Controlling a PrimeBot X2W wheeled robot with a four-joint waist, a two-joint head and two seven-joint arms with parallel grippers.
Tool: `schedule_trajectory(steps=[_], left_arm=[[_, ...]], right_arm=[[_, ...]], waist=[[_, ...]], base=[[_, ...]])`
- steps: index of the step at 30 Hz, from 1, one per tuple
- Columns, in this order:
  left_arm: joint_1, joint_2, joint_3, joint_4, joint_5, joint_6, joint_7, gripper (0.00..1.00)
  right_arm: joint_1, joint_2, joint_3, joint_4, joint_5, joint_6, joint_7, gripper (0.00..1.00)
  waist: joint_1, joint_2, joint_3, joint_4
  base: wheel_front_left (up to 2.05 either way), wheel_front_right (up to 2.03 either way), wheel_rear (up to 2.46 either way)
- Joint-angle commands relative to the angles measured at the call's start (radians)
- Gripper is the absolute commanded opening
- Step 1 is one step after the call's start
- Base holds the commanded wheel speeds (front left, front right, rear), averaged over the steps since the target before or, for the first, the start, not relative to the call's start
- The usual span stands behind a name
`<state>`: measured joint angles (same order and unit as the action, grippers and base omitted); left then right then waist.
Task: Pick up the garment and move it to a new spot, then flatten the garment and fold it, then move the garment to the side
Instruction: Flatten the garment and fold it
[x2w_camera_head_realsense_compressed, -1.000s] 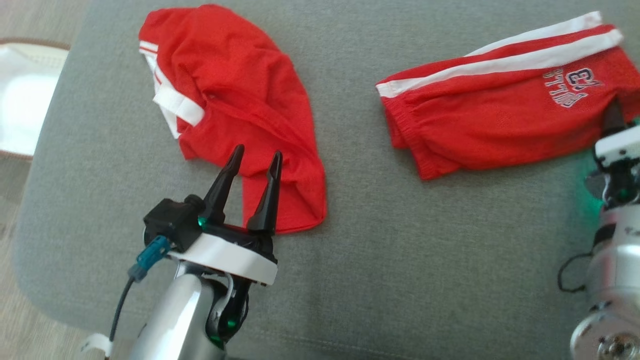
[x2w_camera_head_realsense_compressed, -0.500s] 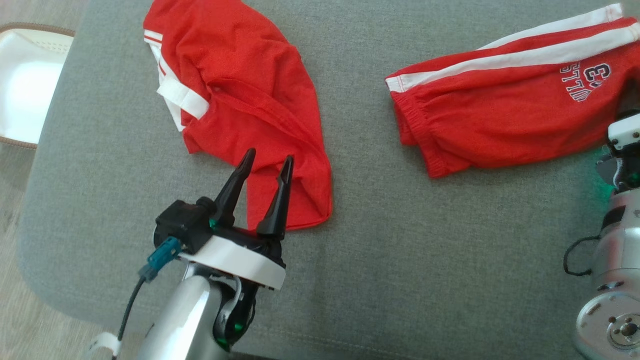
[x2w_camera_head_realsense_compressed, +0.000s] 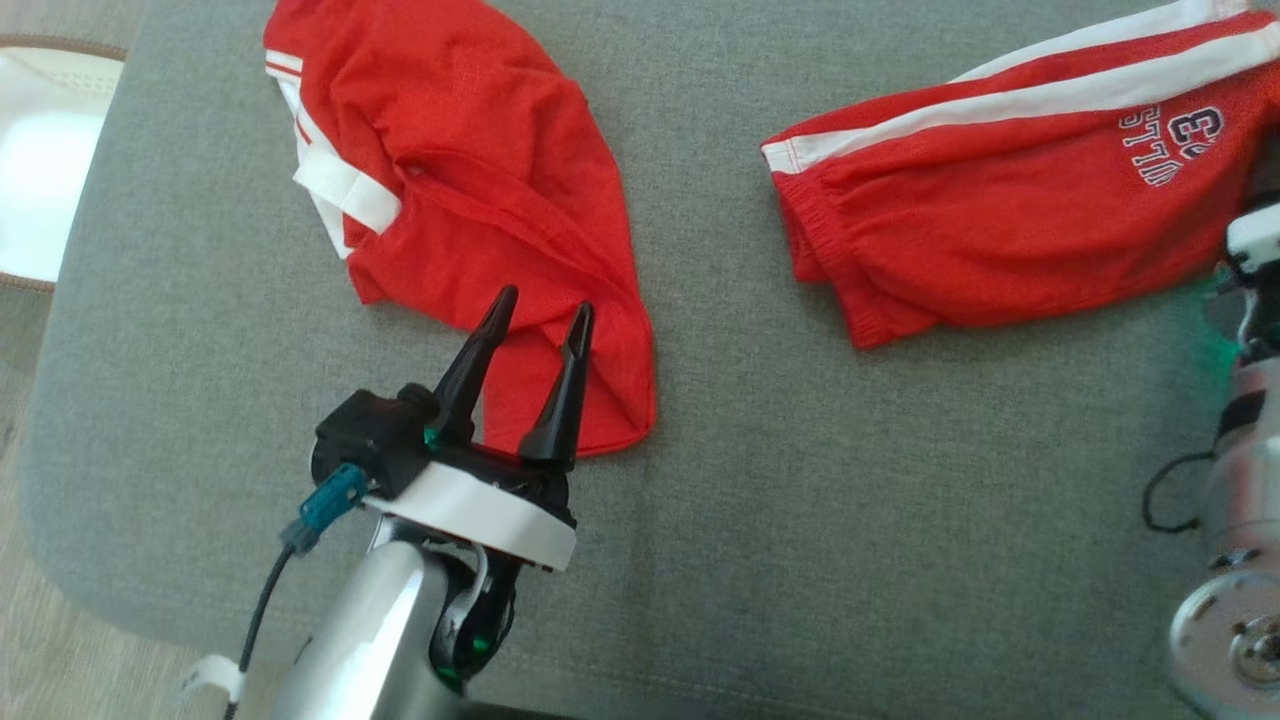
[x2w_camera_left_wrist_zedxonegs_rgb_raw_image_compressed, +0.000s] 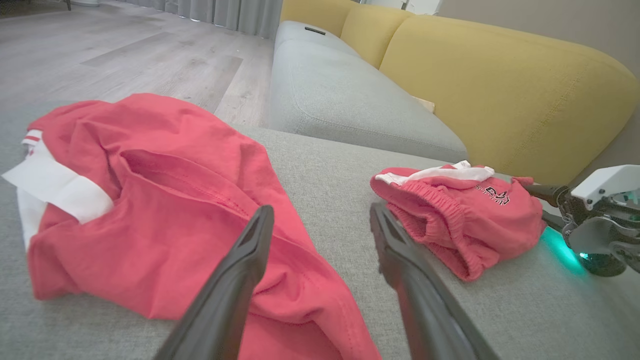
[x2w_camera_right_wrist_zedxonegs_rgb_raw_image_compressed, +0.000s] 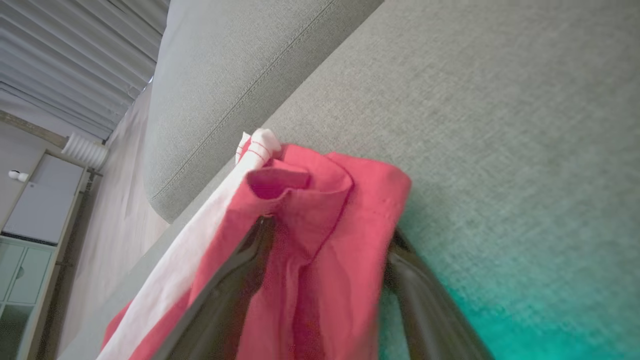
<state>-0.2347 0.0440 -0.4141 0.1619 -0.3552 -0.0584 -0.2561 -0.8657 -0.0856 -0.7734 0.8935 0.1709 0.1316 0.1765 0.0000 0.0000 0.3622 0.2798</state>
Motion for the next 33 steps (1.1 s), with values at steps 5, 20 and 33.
schedule_trajectory(steps=[5,20,33], left_arm=[[-0.044,0.006,0.02,-0.033,-0.012,0.001,-0.006,1.0],[-0.051,0.006,0.014,-0.025,-0.024,0.006,-0.006,1.0],[-0.033,0.006,0.028,-0.014,-0.018,0.008,-0.006,1.0]], right_arm=[[-0.059,-0.042,0.035,0.024,-0.045,-0.001,0.032,1.0],[-0.11,-0.078,0.064,0.1,-0.153,-0.001,0.033,0.0],[-0.057,-0.102,-0.018,0.122,-0.163,-0.001,-0.057,0.0]], waist=[[0.0,0.0,0.025,0.009],[0.0,0.0,0.027,0.015],[0.0,0.0,-0.022,-0.019]], base=[[0.0,0.0,0.0],[0.0,0.0,0.0],[0.0,0.0,0.0]])
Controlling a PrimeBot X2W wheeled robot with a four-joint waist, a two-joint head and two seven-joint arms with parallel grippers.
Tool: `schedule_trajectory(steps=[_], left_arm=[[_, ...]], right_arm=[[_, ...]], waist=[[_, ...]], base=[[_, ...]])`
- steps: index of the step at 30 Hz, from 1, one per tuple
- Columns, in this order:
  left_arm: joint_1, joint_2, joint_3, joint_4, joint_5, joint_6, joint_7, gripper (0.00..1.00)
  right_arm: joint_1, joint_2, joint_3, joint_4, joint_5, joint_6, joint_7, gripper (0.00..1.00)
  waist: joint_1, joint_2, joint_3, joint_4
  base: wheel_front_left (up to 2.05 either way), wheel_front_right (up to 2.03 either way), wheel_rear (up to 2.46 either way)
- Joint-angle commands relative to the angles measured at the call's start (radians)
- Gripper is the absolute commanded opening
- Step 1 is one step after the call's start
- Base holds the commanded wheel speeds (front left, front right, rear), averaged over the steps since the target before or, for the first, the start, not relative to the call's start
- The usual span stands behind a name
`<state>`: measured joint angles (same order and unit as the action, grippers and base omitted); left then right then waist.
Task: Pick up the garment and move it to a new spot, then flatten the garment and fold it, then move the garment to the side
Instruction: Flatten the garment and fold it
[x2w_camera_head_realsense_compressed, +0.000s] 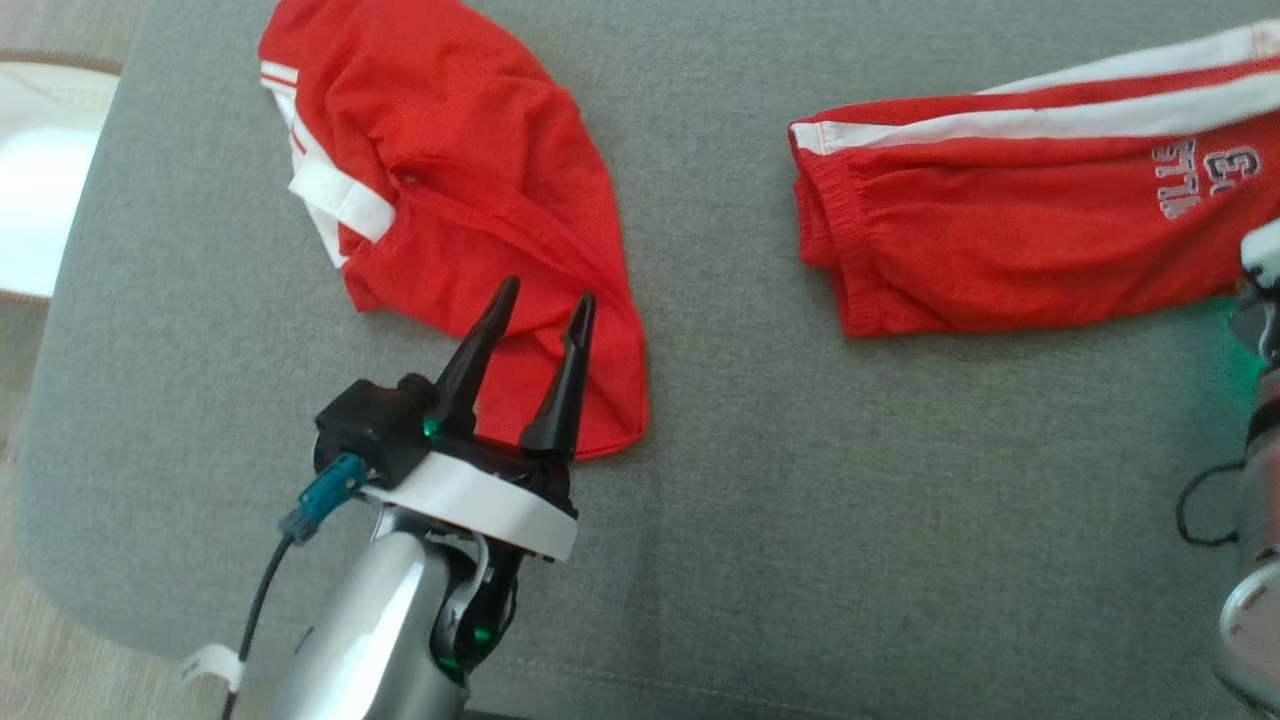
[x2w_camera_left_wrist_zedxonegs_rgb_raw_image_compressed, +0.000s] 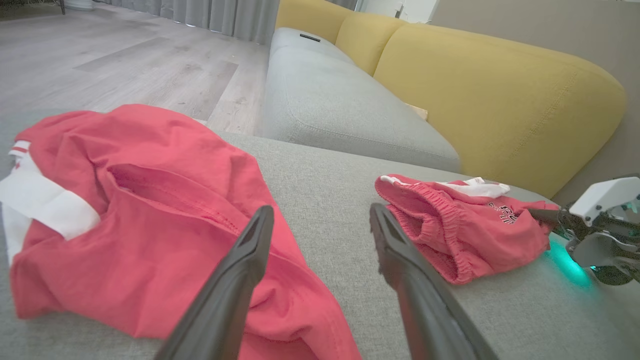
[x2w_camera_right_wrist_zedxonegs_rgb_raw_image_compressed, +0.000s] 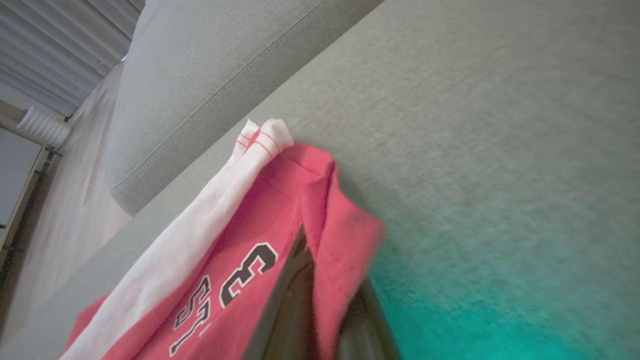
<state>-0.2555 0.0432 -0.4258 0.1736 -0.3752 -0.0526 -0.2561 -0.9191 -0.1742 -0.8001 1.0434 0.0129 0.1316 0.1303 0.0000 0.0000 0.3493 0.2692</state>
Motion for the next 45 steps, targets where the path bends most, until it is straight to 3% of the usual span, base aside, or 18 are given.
schedule_trajectory(steps=[1,13,21,26,37,45], left_arm=[[-0.01,0.007,0.042,-0.025,0.003,0.001,-0.006,1.0],[0.028,0.007,0.074,-0.024,0.02,-0.001,-0.006,1.0],[0.034,0.007,0.077,-0.022,0.025,-0.005,-0.006,1.0],[0.041,0.007,0.079,-0.011,0.026,-0.009,-0.006,1.0],[0.072,0.007,0.088,0.004,0.027,-0.005,-0.006,1.0],[0.104,0.007,0.094,0.008,0.025,-0.003,-0.006,1.0]], right_arm=[[0.003,-0.012,0.002,-0.029,-0.002,-0.001,-0.015,0.0],[0.139,0.042,-0.069,-0.145,0.057,-0.001,-0.028,0.0],[0.155,0.08,-0.037,-0.223,0.078,-0.001,-0.013,0.0],[0.15,0.102,0.066,-0.257,0.137,-0.001,-0.035,0.0],[0.284,0.122,0.506,-0.436,0.516,-0.001,-0.043,0.0],[0.398,0.115,0.711,-0.525,0.65,-0.001,-0.037,0.0]], waist=[[0.0,0.0,-0.014,-0.014],[0.0,0.0,-0.097,-0.097],[0.0,0.0,-0.109,-0.111],[0.0,0.0,-0.126,-0.107],[0.0,0.0,-0.193,-0.073],[0.0,0.0,-0.228,-0.032]], base=[[0.0,0.0,0.0],[0.0,0.0,0.0],[0.0,0.0,0.0],[0.0,0.0,0.0],[0.0,0.0,0.0],[0.0,0.0,0.0]])
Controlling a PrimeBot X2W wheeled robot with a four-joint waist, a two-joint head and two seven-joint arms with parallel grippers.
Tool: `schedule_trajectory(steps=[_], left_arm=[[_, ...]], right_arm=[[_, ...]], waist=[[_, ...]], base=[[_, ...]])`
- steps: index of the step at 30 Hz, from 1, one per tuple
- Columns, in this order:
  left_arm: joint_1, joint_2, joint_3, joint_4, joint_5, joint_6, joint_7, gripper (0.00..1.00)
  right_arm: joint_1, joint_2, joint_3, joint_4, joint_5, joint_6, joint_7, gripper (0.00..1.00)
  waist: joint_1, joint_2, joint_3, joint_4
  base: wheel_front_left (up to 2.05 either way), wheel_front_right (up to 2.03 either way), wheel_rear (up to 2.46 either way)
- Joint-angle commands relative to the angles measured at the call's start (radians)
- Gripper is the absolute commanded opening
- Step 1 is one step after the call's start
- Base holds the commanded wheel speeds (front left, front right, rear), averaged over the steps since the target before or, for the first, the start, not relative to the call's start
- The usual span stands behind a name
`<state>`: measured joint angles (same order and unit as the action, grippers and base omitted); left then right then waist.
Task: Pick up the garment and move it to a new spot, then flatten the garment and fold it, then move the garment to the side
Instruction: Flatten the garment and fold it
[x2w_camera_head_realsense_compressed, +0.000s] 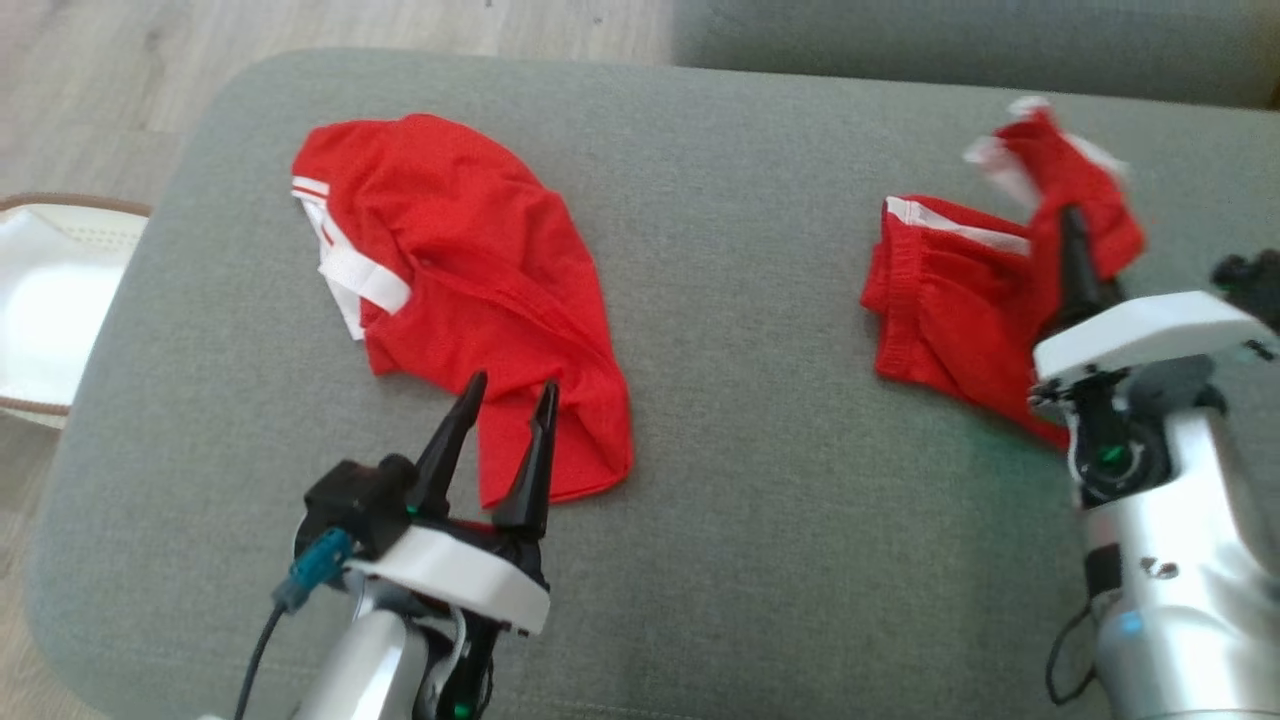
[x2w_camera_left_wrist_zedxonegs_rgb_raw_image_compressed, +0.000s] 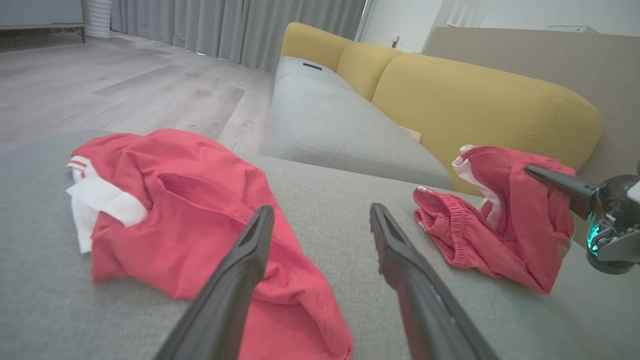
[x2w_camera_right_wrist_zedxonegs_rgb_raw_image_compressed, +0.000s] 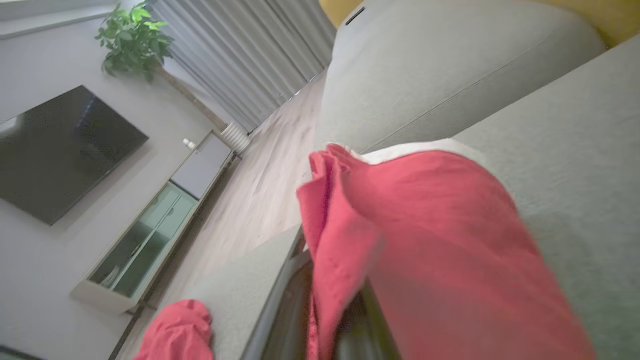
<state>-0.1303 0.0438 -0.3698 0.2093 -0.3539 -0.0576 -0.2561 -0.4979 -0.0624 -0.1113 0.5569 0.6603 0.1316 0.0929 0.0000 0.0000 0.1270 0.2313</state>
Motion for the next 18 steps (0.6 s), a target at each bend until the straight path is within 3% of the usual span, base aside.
schedule_trajectory(steps=[1,14,15,16,18], left_arm=[[-0.016,0.006,0.04,-0.028,0.004,0.003,-0.006,1.0],[0.008,0.006,0.042,-0.031,0.005,0.008,-0.006,1.0],[0.007,0.006,0.042,-0.031,0.005,0.008,-0.006,1.0],[0.007,0.006,0.042,-0.031,0.004,0.009,-0.006,1.0],[0.006,0.006,0.044,-0.032,0.003,0.01,-0.006,1.0]], right_arm=[[-0.014,0.0,0.039,-0.041,0.011,-0.001,0.0,0.0],[0.031,-0.034,0.213,0.014,0.033,-0.001,-0.011,0.0],[0.032,-0.035,0.226,0.026,0.026,-0.001,-0.01,0.47],[0.031,-0.036,0.237,0.039,0.019,-0.001,-0.011,1.0],[0.031,-0.032,0.273,0.058,0.012,-0.001,-0.004,1.0]], waist=[[0.0,0.0,-0.009,0.009],[0.0,0.0,-0.019,0.024],[0.0,0.0,-0.018,0.023],[0.0,0.0,-0.017,0.022],[0.0,0.0,-0.016,0.018]], base=[[0.0,0.0,0.0],[0.0,0.0,0.0],[0.0,0.0,0.0],[0.0,0.0,0.0],[0.0,0.0,0.0]])
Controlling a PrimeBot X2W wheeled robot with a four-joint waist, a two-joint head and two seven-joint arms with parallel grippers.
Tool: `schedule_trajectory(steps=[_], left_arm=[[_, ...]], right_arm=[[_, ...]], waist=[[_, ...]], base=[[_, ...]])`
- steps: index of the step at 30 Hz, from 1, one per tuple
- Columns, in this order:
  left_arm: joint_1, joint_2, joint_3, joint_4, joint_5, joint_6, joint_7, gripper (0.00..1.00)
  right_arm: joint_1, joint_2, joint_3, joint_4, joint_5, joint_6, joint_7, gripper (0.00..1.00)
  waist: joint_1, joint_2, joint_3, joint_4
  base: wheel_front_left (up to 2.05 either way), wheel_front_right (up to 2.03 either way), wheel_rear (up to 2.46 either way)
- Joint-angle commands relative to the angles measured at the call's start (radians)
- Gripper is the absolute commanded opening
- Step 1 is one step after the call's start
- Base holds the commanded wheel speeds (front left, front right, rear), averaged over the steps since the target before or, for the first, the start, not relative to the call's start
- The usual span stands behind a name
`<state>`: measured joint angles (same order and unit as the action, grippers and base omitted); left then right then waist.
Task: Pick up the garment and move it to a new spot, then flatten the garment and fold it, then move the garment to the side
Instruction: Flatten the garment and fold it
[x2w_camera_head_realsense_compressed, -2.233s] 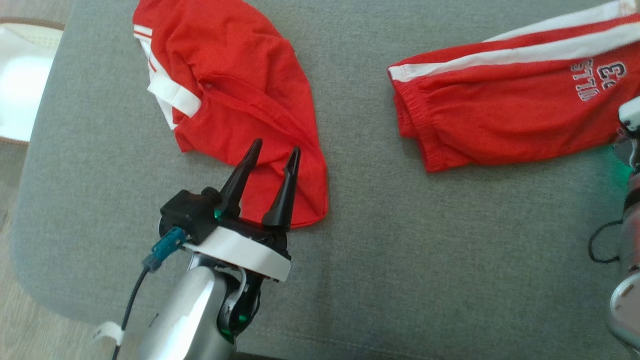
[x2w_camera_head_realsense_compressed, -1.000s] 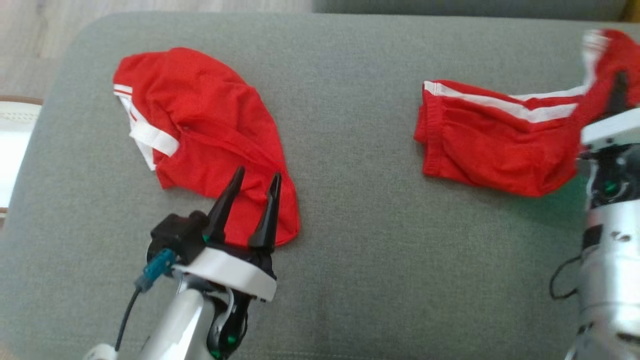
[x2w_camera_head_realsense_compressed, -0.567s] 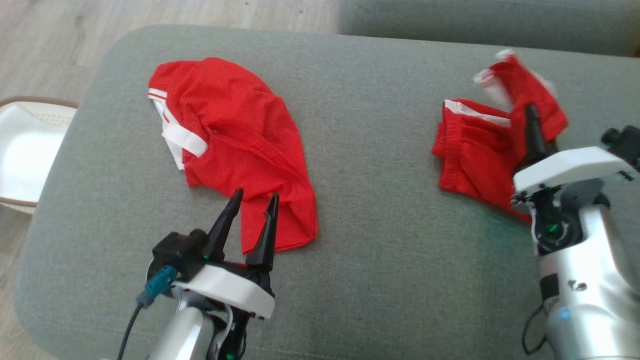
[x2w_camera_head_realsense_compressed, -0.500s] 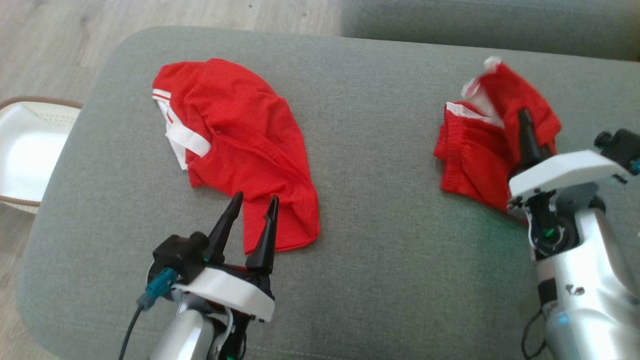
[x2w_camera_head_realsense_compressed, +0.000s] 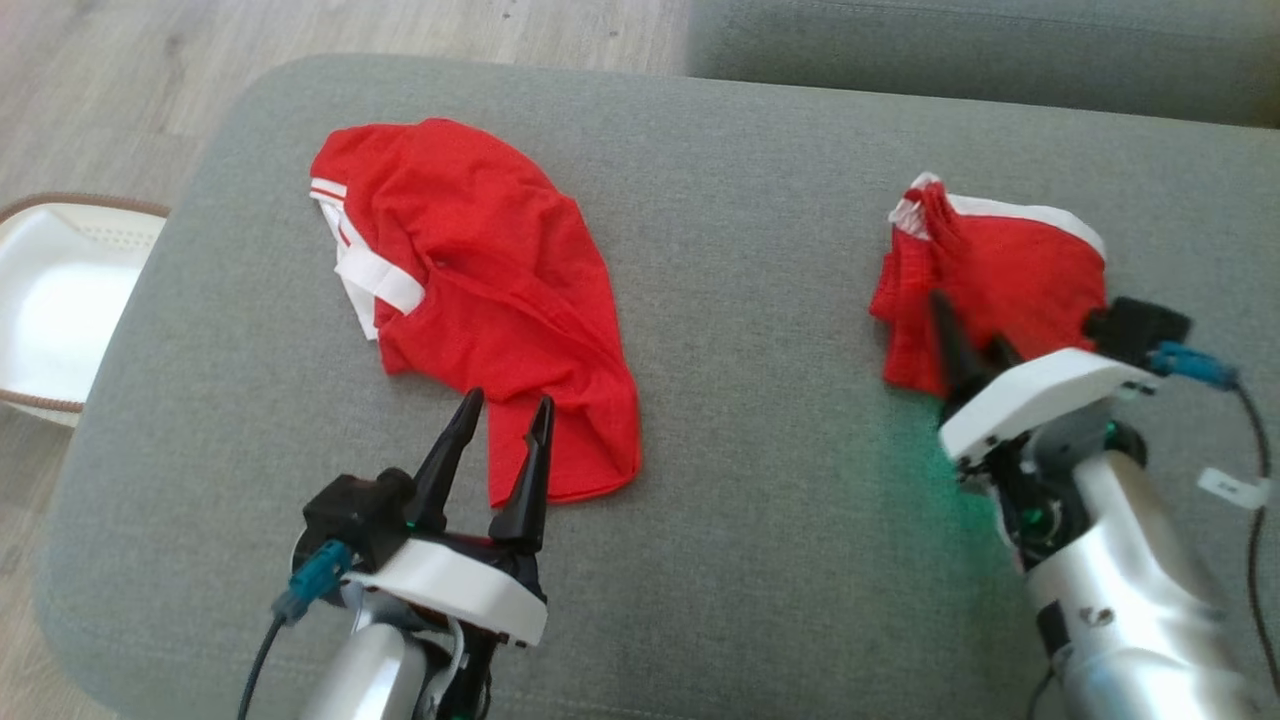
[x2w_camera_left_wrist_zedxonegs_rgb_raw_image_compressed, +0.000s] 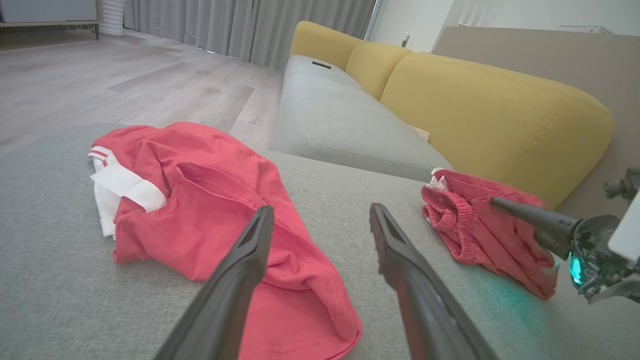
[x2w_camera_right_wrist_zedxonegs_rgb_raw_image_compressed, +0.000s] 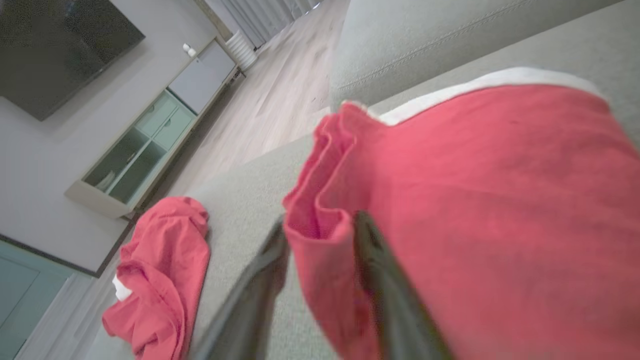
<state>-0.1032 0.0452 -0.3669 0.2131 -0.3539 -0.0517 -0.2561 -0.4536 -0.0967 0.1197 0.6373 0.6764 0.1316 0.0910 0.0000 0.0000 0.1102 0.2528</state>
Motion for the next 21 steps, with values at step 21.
schedule_trajectory(steps=[21], left_arm=[[-0.039,0.005,0.117,-0.076,0.014,0.006,-0.006,1.0]], right_arm=[[0.003,-0.026,0.264,-0.093,0.017,-0.001,-0.116,1.0]], waist=[[0.0,0.0,-0.027,-0.169]], base=[[0.0,0.0,0.0]])
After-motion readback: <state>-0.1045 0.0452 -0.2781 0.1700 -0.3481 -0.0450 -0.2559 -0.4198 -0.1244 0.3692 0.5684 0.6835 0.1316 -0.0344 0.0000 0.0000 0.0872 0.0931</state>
